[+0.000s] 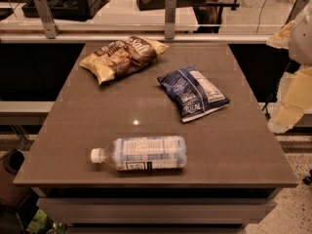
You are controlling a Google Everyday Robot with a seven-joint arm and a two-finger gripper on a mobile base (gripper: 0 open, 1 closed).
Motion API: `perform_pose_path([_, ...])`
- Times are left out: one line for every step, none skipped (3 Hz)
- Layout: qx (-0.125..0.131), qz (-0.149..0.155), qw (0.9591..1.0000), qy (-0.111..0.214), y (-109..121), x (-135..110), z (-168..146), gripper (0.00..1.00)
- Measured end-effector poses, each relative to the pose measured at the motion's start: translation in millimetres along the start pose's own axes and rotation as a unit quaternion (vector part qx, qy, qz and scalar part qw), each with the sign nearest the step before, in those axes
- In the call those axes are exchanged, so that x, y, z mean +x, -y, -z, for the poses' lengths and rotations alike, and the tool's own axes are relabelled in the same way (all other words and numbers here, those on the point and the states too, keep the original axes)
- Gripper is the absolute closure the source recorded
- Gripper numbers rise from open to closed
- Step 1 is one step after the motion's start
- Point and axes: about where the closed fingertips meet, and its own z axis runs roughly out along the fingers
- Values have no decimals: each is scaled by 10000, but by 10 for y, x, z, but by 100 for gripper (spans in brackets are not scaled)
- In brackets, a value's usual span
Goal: Place blue plastic bottle upright
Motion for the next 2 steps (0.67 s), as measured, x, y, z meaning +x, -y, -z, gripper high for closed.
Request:
perform_pose_path([1, 0, 10000, 0, 0, 0, 1, 0])
perform_pose_path([0, -50, 10000, -52, -3, -113, -61, 0])
